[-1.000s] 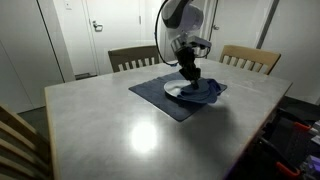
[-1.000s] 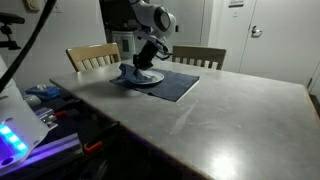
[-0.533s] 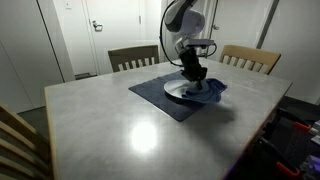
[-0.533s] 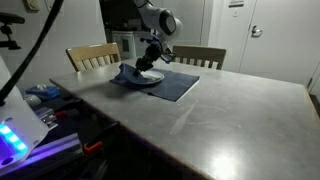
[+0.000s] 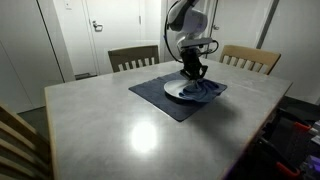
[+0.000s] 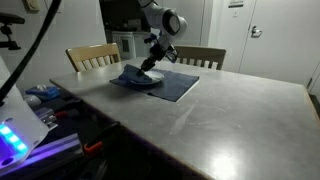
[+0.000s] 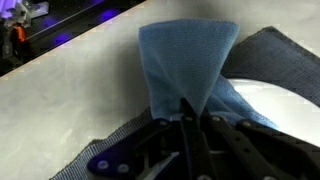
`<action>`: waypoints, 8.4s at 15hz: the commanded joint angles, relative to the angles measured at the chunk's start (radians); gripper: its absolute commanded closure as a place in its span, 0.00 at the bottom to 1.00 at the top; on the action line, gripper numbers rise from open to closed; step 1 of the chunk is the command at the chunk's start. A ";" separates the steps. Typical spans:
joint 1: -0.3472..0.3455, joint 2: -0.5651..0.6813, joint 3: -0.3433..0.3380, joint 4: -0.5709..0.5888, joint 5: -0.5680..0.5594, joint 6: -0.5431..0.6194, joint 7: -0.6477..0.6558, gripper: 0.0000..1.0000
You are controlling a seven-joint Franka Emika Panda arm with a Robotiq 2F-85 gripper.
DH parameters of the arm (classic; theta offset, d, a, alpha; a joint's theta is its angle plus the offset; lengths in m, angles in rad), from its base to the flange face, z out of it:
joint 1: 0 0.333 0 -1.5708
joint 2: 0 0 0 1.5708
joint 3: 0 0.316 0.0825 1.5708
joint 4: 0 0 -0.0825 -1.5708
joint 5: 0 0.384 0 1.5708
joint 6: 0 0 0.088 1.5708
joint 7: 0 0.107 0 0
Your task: Wipe the white plate with the blue towel
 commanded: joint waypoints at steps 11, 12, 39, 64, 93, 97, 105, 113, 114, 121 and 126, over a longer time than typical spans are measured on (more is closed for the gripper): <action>0.065 0.022 -0.029 0.070 -0.112 0.206 -0.001 0.98; 0.068 0.021 -0.023 0.076 -0.124 0.239 -0.028 0.98; 0.044 0.139 0.073 0.239 -0.201 -0.199 -0.541 0.98; -0.003 0.086 0.111 0.197 -0.007 0.250 -0.367 0.98; 0.014 0.109 -0.029 0.179 0.001 0.153 -0.014 0.98; 0.021 0.090 0.018 0.184 -0.003 0.276 -0.098 0.98; 0.020 0.118 0.146 0.256 -0.017 0.157 -0.373 0.98; 0.043 0.143 0.085 0.254 -0.126 -0.143 -0.348 0.98; 0.041 0.149 0.079 0.255 -0.130 -0.158 -0.342 0.98; -0.007 0.167 0.023 0.244 0.005 -0.124 -0.151 0.98; -0.048 0.143 0.014 0.214 0.114 0.024 -0.127 0.98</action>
